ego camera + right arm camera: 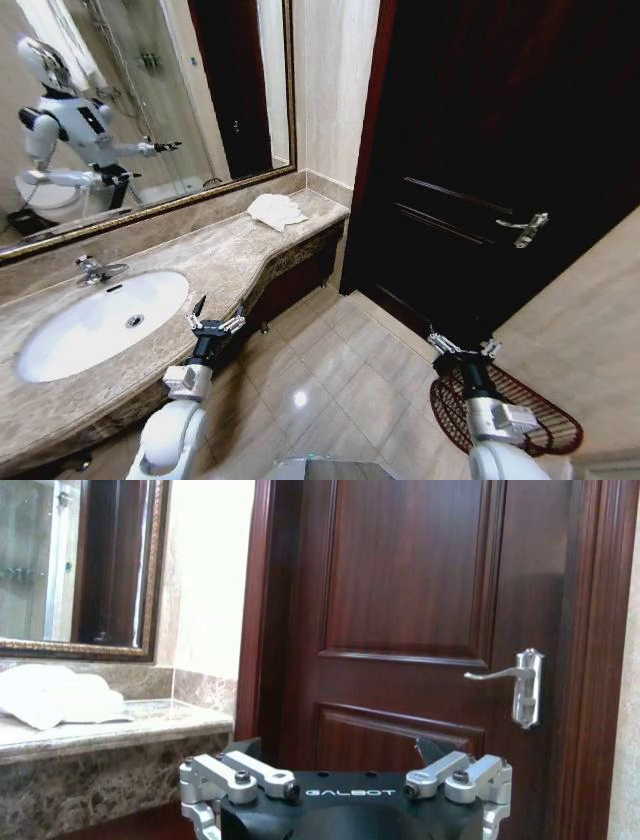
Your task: Discard the used towel into the hamper.
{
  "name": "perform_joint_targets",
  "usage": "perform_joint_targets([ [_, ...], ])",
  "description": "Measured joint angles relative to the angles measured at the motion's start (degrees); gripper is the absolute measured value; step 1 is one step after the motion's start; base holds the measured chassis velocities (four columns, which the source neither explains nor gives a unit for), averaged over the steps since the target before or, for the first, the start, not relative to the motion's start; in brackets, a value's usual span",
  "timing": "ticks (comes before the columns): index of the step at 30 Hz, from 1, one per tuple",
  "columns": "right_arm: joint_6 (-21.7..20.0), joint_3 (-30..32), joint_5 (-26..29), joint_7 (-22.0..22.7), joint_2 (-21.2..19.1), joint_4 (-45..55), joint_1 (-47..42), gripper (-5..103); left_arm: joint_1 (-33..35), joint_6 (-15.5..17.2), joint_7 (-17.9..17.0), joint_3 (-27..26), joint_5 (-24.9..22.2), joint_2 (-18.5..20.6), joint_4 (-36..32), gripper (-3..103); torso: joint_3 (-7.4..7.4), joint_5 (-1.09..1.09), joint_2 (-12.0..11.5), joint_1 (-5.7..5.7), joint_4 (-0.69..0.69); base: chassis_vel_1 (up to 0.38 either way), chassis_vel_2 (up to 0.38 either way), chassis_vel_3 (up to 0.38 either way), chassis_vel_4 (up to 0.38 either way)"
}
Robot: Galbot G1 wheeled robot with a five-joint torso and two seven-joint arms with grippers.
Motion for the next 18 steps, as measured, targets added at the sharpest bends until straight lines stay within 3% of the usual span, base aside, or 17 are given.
perform_joint_targets([
  [18,0.7,0.1,0.5,0.0,0.0,-0.2,-0.3,100,0.2,0.0,0.0,0.4,0.5,-0.4,-0.5,100,0.01,0.00,0.0,0.02,0.01,-0.069,0.084,0.077,-0.077],
])
